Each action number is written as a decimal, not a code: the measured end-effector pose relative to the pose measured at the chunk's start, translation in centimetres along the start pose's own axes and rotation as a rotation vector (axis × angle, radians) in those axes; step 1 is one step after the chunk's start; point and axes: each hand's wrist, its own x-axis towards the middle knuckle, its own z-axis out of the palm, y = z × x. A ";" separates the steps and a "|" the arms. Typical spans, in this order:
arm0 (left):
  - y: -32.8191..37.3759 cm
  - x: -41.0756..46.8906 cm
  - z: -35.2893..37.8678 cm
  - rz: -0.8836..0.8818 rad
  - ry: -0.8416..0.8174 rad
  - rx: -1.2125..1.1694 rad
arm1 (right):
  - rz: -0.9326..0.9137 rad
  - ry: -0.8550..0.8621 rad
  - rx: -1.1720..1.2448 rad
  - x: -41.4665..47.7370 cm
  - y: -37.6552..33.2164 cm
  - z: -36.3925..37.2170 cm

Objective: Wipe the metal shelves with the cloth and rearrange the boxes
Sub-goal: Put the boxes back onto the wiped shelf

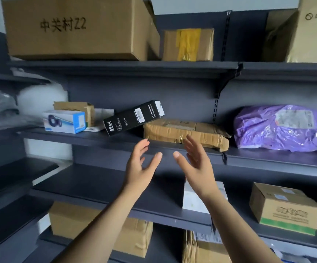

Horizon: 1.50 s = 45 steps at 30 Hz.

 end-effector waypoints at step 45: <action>-10.4 22.8 -14.1 -0.022 0.162 -0.002 | -0.039 0.382 -0.501 18.0 5.3 14.8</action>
